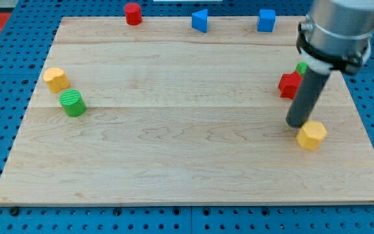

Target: Slide the yellow hexagon to the bottom right side of the board

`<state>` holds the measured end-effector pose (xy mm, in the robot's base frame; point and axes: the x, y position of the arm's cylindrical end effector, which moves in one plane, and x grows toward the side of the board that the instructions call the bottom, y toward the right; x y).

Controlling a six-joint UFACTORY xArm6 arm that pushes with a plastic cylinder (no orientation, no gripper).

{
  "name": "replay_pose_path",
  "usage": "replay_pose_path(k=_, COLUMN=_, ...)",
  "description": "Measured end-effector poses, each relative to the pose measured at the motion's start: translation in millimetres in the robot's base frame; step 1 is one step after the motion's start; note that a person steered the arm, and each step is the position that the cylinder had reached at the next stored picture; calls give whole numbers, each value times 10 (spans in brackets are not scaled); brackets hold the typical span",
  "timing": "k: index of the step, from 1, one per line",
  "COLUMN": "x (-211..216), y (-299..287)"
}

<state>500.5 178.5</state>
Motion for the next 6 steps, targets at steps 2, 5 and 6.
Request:
replay_pose_path(k=2, x=84, y=-119)
replay_pose_path(k=5, x=-477, y=-14)
replay_pose_path(k=6, x=-479, y=223)
